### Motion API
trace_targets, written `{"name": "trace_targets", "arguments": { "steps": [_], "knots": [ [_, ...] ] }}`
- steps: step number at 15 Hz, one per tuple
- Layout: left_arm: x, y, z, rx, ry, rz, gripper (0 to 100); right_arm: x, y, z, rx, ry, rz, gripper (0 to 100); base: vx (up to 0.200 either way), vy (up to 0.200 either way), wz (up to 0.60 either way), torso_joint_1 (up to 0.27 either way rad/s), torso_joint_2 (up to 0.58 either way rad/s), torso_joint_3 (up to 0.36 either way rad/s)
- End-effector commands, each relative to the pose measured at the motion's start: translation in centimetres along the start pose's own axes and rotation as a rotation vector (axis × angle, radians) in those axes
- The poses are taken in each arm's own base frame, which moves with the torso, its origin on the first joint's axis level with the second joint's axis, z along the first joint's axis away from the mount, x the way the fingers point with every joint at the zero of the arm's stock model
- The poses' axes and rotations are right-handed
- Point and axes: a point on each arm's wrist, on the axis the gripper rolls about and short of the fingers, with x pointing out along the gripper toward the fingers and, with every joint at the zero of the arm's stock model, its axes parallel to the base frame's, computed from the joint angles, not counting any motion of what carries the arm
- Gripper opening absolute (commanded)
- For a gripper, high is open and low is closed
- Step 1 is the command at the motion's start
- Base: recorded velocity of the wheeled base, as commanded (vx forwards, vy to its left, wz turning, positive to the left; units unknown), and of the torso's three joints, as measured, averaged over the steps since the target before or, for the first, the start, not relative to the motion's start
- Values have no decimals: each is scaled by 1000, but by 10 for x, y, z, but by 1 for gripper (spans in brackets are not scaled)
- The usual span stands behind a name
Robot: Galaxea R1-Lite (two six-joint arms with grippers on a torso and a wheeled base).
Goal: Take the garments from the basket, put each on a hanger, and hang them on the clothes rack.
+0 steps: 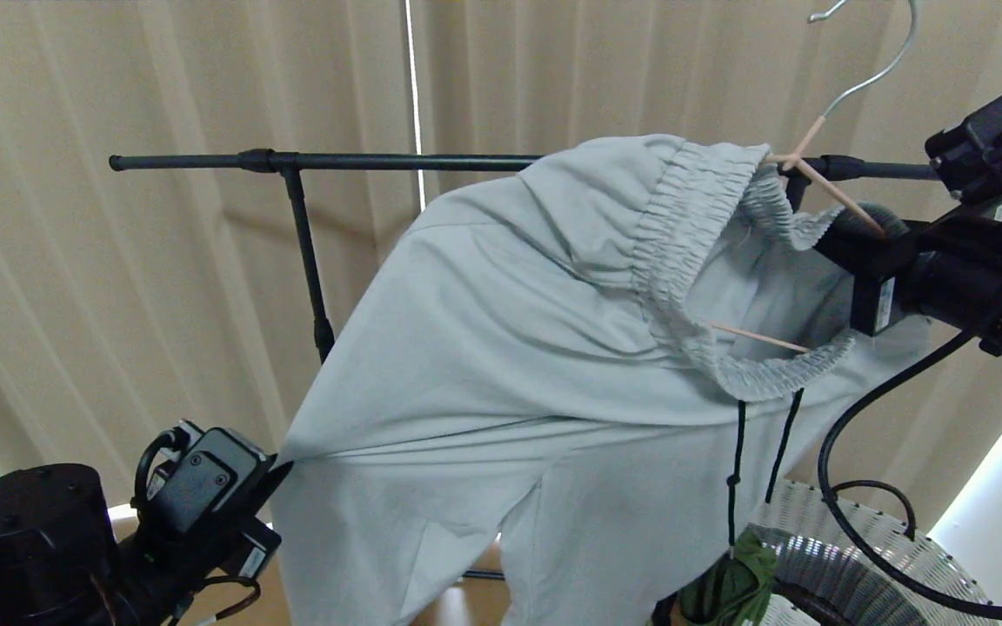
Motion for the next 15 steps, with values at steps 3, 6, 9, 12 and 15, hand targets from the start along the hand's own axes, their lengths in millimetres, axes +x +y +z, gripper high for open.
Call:
{"name": "trace_targets", "arguments": {
  "steps": [3,6,9,12,15],
  "knots": [
    [0,6,-5,5,41,49,0,-1,-7,0,4,2,-31,0,0,0,0,0,0,0],
    [0,6,-9,14,82,78,0,-1,-8,1,4,-3,-32,0,0,0,0,0,0,0],
    [3,7,-8,10,76,89,0,0,-8,2,4,-6,-32,0,0,0,0,0,0,0],
    [0,5,-3,-22,42,67,100,2,-5,0,4,10,-21,0,0,0,0,0,0,0],
    [-13,1,13,-115,-97,-19,100,2,-3,-6,1,67,-31,0,0,0,0,0,0,0]
  ]
}}
